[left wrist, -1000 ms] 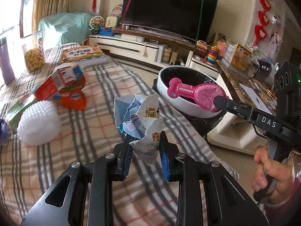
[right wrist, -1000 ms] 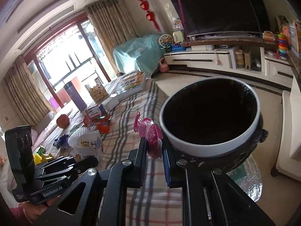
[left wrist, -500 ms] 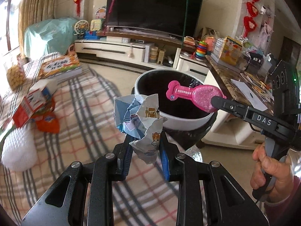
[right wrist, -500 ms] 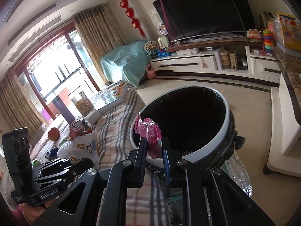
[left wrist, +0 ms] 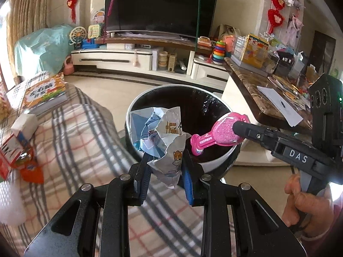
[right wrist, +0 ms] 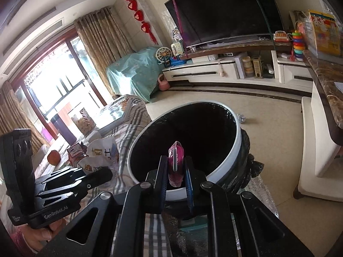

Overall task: Collect trash
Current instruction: 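Carry wrapper and pink brush to the bin and release both inside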

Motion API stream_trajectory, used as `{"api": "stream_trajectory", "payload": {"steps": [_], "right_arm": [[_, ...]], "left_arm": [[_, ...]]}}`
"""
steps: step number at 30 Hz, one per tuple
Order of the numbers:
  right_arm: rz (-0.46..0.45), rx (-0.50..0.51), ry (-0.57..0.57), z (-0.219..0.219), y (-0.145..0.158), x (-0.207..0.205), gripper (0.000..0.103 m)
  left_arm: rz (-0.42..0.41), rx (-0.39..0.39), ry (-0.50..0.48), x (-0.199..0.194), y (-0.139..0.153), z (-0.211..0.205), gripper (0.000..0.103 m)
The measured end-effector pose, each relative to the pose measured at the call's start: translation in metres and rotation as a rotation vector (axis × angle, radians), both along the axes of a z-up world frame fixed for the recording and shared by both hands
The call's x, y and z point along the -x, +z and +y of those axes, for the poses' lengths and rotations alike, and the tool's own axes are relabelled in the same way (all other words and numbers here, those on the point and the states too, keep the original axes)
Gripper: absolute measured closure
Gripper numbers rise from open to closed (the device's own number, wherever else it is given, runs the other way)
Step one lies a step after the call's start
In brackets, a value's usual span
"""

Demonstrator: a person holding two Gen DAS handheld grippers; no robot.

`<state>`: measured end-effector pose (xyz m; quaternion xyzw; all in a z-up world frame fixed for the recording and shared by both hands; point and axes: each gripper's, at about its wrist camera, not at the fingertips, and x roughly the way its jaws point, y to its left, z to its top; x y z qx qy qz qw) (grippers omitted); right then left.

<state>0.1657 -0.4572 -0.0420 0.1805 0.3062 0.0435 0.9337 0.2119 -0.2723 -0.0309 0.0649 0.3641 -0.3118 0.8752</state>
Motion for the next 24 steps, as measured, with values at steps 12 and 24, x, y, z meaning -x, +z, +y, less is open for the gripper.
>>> {"api": "stream_trajectory", "payload": {"steps": [12,24], "right_arm": [[0.009,0.003,-0.016,-0.012,-0.001,-0.012,0.088],[0.037,0.012,-0.021,-0.018,-0.002,-0.029,0.084]], "left_arm": [[0.031,-0.006,-0.022,-0.017,-0.004,-0.019,0.078],[0.072,-0.02,-0.023,-0.033,-0.011,-0.03,0.068]]}}
